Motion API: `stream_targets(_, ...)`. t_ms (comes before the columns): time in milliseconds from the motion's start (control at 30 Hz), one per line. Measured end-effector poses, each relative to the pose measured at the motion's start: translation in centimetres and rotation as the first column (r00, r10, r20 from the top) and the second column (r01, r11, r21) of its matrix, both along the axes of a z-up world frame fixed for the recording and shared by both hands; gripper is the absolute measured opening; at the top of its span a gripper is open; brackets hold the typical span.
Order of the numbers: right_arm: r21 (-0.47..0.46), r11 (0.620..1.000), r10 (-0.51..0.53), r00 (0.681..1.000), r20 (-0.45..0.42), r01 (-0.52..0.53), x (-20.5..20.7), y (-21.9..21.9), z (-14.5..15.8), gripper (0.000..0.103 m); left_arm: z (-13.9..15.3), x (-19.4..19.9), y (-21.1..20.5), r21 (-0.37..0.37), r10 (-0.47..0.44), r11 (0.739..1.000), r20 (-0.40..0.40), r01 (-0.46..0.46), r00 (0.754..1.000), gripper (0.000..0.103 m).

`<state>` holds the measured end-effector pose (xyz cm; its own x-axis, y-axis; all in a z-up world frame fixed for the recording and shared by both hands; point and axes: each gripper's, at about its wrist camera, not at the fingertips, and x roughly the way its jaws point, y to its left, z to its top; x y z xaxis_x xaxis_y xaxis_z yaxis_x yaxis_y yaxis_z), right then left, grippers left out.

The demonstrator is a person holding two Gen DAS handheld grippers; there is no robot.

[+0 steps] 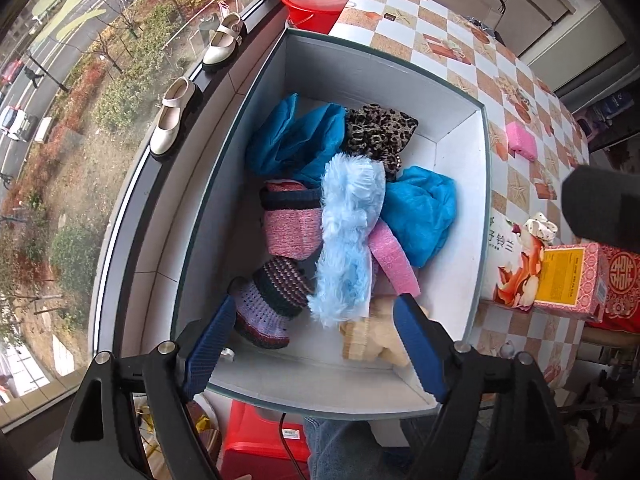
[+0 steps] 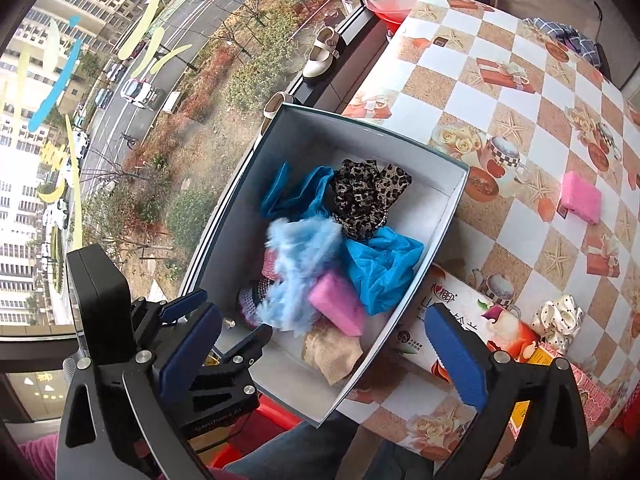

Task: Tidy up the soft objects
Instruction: 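Open both tools to drop the fluffy item and pink sponge into the box, then move both tools back toward the remaining items on the table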

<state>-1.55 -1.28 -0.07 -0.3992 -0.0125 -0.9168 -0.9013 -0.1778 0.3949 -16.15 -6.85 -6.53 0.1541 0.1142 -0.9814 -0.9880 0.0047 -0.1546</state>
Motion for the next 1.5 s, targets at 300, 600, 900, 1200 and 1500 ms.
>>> stream_targets(300,-0.044,0.991,-0.13,0.991,0.005,0.13,8.8,0.1,4.6,0.102,1.6,2.7,1.7,-0.026,-0.038,0.999,0.234,0.045,0.972,0.103)
stream_targets(600,-0.146,0.918,-0.341,0.923,0.179,0.368,24.5,2.0,0.1,0.102,3.6,9.0,3.7,-0.034,-0.139,0.987,0.293,0.155,0.946,0.103)
stream_targets(900,-0.431,0.861,-0.227,0.962,0.148,0.27,25.7,2.8,-15.2,0.102,3.2,13.6,4.8,-0.088,-0.18,0.976,0.183,0.198,0.966,0.103)
stream_targets(1200,-0.5,0.857,-0.007,0.973,0.232,0.125,25.3,2.5,-20.4,0.102,3.0,18.3,8.6,-0.102,-0.211,0.97,0.099,0.221,0.972,0.103)
stream_targets(1500,-0.357,0.867,-0.201,0.899,0.39,0.349,36.0,-1.5,-19.1,0.102,0.4,28.8,15.1,-0.097,-0.352,0.929,0.07,0.357,0.933,0.103)
